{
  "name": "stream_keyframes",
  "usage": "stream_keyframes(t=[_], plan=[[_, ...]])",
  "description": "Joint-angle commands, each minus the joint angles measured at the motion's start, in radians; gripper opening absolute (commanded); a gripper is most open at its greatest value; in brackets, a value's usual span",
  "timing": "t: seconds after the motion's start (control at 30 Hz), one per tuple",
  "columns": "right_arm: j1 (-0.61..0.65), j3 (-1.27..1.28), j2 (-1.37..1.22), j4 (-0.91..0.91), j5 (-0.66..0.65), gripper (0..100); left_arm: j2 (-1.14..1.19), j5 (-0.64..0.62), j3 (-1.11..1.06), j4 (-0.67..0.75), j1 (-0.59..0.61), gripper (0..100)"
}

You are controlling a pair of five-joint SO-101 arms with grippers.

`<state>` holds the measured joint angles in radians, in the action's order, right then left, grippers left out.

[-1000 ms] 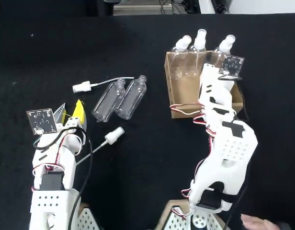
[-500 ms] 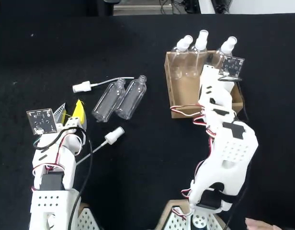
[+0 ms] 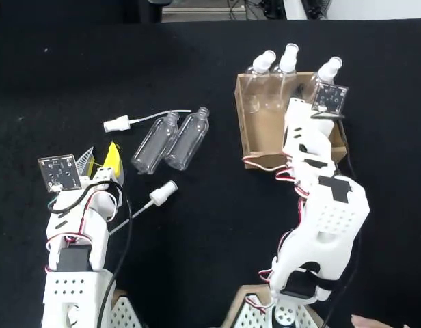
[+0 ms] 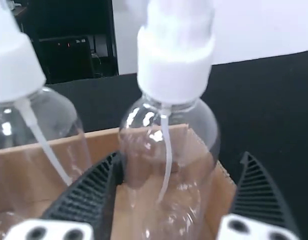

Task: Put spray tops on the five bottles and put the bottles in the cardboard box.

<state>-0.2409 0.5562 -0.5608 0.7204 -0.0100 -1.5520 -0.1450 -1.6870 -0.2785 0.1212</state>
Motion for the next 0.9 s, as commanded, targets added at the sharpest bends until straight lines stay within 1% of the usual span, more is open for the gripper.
stream_keyframes(t=[0.0, 0.27, 0.4, 0.6, 0.87], plan=[[-0.005, 0.002, 0.081, 0.012, 0.002, 30.3, -0.009, -0.002, -0.021, -0.002, -0.010, 15], [-0.009, 0.004, 0.084, 0.009, 0.003, 30.7, -0.009, -0.002, -0.021, -0.002, -0.010, 15], [-0.008, 0.038, 0.137, 0.006, 0.005, 30.9, -0.009, -0.002, -0.021, -0.002, -0.010, 15], [-0.009, 0.064, 0.237, -0.098, 0.005, 30.9, -0.009, -0.002, -0.021, -0.002, -0.012, 15], [-0.009, 0.093, 0.259, -0.107, 0.000, 30.9, -0.009, -0.002, -0.021, -0.002, -0.007, 15]])
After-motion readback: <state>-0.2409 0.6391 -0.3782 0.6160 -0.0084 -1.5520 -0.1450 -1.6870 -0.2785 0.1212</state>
